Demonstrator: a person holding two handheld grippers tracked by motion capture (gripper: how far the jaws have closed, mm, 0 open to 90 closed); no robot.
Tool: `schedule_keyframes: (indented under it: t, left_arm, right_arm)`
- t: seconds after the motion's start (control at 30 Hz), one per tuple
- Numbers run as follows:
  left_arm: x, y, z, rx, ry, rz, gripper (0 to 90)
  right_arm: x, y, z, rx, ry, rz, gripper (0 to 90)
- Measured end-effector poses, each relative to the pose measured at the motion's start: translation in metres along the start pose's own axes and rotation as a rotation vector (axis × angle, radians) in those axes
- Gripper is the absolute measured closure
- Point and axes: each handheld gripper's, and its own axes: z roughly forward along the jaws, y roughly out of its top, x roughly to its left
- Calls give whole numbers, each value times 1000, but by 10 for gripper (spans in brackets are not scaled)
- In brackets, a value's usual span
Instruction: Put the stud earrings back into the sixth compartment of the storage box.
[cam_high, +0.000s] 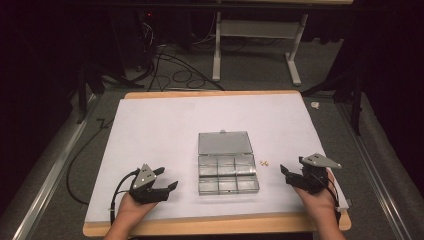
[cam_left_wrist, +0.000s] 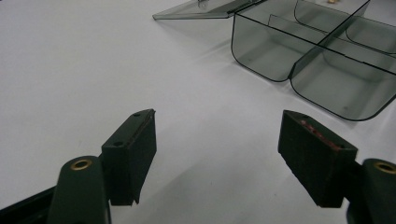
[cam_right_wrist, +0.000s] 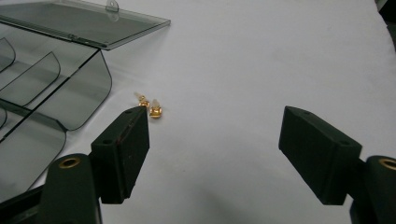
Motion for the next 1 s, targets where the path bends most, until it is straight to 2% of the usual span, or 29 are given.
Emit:
schedule_keyframes:
  t: [0.07, 0.17, 0.2, 0.37, 0.4, 0.5, 0.53, 0.57, 0.6, 0.73, 0.77, 0.8, 0.87, 0.93, 1.0]
  left_arm:
    - [0, 0, 0, 1, 1, 0, 285]
    - [0, 0, 0, 3, -2, -5, 291]
    - [0, 0, 1, 3, 3, -6, 293]
    - [0, 0, 1, 12, 9, -2, 301]
    - [0, 1, 1, 14, 4, 1, 299]
    - [-1, 0, 1, 10, -2, 9, 298]
    - [-1, 0, 1, 11, -3, 11, 292]
    - [-1, 1, 2, 13, -6, 13, 292]
    - [-1, 1, 2, 14, -7, 15, 284]
    - [-2, 1, 1, 15, -11, 30, 281]
    - [-2, 1, 2, 14, -14, 29, 278]
    - [-2, 1, 2, 20, -20, 30, 275]
    - [-2, 1, 2, 24, -23, 33, 273]
    - [-3, 1, 3, 30, -26, 39, 272]
    - [-3, 1, 3, 30, -27, 39, 272]
  right_arm:
    - [1, 0, -2, 14, 20, -10, 293]
    - [1, 0, -1, 39, 22, -13, 325]
    - [1, 1, -1, 64, 45, 10, 344]
    - [2, 0, 4, 107, 72, 11, 357]
    - [3, 0, 6, 107, 82, 3, 393]
    - [6, 2, 8, 117, 65, -19, 418]
    - [8, 5, 10, 133, 86, -5, 420]
    - [8, 5, 10, 133, 86, -5, 420]
    - [12, 8, 13, 163, 76, -20, 428]
    - [13, 10, 15, 193, 78, -22, 425]
    - [13, 11, 16, 210, 84, -10, 425]
    - [13, 11, 17, 234, 80, -14, 425]
    - [13, 10, 18, 246, 76, -19, 424]
    - [13, 9, 20, 290, 81, -22, 424]
    - [13, 9, 19, 301, 79, -22, 425]
